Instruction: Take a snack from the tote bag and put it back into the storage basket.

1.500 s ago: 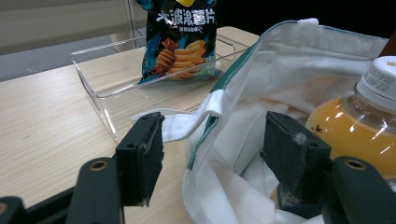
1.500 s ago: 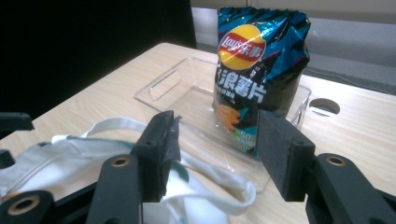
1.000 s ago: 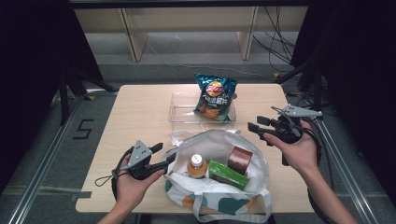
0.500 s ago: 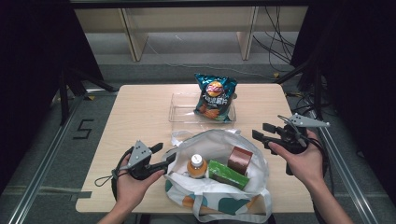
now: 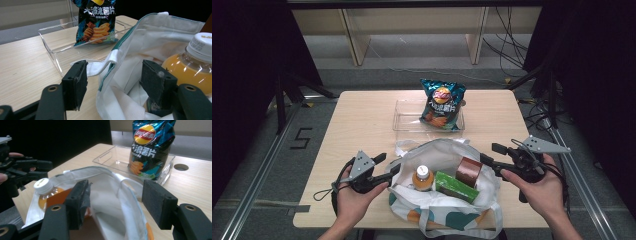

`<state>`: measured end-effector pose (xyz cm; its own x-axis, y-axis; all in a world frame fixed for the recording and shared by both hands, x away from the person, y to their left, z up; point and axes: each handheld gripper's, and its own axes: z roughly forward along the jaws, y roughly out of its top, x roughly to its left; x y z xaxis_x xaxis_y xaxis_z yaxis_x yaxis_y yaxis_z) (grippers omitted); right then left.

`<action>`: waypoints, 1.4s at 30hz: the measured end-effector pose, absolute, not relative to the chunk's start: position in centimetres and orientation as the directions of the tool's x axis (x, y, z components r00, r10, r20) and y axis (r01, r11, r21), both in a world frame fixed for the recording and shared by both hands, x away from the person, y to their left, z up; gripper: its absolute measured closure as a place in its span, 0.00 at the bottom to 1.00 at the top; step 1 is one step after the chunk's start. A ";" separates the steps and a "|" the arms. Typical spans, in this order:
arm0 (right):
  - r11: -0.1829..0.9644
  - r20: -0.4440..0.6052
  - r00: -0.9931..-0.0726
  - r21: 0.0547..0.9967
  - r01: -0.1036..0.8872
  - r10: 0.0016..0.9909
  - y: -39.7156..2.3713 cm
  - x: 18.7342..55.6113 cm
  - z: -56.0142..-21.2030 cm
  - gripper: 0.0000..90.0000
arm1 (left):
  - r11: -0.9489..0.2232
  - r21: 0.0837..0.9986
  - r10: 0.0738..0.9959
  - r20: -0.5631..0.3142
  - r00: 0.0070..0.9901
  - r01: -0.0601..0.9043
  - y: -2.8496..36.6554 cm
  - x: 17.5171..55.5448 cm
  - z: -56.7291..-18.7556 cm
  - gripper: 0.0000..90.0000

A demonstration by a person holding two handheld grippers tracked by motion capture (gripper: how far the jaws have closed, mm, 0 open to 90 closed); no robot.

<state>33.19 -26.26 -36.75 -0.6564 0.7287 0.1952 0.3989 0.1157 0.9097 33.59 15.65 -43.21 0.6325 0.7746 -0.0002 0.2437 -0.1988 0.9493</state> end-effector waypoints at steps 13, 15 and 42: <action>0.127 0.198 -0.688 0.912 0.391 0.698 -25.7 31.0 -37.3 0.39 | -0.188 0.951 0.778 -0.008 0.628 0.245 15.8 33.7 -43.2 0.41; 0.141 0.174 -0.685 0.915 0.377 0.707 -25.6 30.7 -37.4 0.38 | -0.191 0.950 0.777 -0.006 0.629 0.245 15.7 33.7 -43.2 0.41; 0.199 0.127 -0.618 0.881 0.430 0.776 -22.8 27.2 -38.4 0.54 | -0.193 0.951 0.777 -0.003 0.629 0.242 15.9 33.7 -43.2 0.41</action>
